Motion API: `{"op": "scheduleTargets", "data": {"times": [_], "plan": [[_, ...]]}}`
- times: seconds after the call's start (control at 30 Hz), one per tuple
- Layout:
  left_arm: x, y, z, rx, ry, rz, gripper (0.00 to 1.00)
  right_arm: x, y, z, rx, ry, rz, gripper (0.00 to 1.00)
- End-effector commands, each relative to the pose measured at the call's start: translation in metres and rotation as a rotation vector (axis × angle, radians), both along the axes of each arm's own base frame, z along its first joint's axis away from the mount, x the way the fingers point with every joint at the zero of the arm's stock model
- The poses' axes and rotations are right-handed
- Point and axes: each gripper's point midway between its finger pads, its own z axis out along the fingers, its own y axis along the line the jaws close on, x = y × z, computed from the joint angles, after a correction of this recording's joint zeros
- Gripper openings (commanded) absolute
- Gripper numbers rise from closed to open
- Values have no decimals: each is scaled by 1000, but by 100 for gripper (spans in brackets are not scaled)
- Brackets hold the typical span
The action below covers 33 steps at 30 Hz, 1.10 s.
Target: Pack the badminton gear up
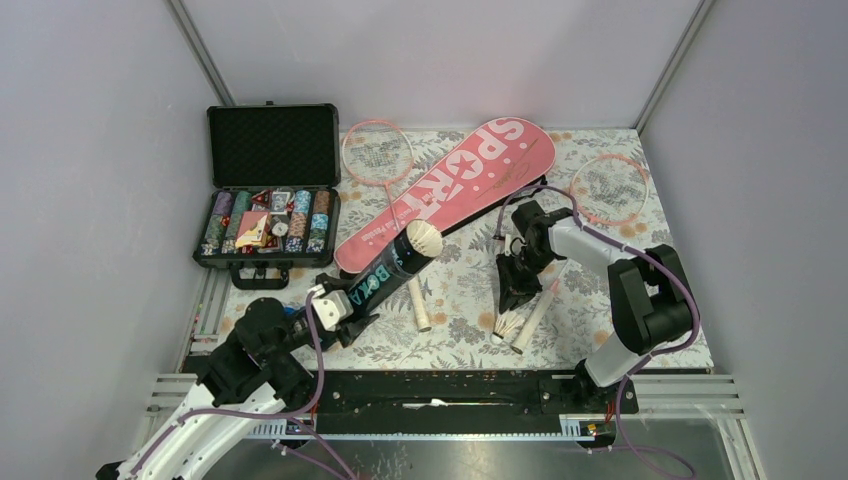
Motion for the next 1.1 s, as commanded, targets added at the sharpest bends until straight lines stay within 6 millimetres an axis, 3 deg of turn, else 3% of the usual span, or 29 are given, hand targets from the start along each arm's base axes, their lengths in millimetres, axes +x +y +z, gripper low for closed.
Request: {"op": "scheduleTargets", "data": {"times": [0.0, 0.07, 0.27, 0.47, 0.67, 0.8, 0.9, 1.07], "plan": [[-1, -8, 30, -72, -72, -38, 39, -1, 7, 7, 58, 3, 1, 13], [-2, -10, 29, -70, -68, -52, 39, 4, 8, 12, 64, -32, -10, 1], [-3, -11, 29, -65, -65, -60, 39, 18, 25, 61, 186, -178, -71, 0], [2, -15, 26, -40, -31, -54, 38, 29, 34, 148, 345, -461, -124, 0], [12, -22, 29, 14, -7, -59, 38, 43, 13, 245, 395, -871, -240, 0], [17, -33, 35, 56, -20, -106, 38, 31, 3, 313, 551, -1177, -278, 0], [20, -43, 40, 85, -33, -159, 38, 21, -3, 340, 614, -1315, -283, 0], [26, -57, 31, 120, -10, -210, 38, 8, -9, 361, 642, -1385, -266, 0]]}}
